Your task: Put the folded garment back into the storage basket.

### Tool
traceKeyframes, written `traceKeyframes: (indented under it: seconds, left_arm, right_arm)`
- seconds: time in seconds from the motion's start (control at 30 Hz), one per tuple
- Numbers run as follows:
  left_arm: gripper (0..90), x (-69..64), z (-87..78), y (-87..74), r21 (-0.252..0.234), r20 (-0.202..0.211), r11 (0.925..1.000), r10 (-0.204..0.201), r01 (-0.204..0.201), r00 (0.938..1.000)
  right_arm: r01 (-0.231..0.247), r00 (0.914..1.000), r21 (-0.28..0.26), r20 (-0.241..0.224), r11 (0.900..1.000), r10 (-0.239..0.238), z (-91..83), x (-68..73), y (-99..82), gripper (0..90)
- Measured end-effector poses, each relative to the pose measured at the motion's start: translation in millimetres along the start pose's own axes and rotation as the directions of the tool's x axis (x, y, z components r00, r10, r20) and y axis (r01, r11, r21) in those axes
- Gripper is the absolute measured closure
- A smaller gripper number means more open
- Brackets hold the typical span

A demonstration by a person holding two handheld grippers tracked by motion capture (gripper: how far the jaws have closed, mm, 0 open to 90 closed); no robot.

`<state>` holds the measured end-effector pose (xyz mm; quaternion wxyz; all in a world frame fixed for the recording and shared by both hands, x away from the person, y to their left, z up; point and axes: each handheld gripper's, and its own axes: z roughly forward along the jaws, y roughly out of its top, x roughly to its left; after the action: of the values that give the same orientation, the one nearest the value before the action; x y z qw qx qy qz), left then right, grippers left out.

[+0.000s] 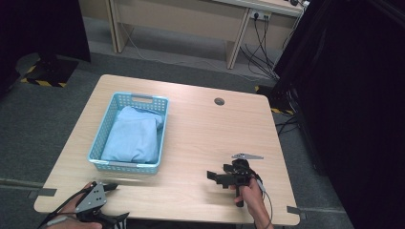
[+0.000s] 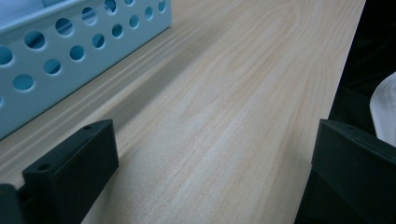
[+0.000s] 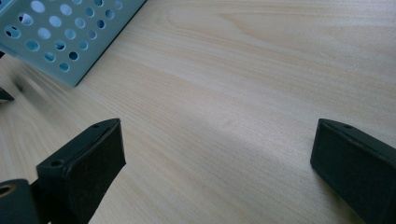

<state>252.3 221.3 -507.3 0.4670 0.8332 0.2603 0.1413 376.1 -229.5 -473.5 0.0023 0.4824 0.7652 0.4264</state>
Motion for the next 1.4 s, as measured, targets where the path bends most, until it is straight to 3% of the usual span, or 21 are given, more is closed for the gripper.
traceKeyframes:
  seconds: [1.4]
  left_arm:
    - [0.0,0.0,0.0,0.0,0.000,0.000,1.0000,0.000,0.000,1.0000]
  right_arm:
    - [-0.010,0.9994,-0.041,-0.032,0.9991,0.009,-25.8,6.1,-34.8,3.5]
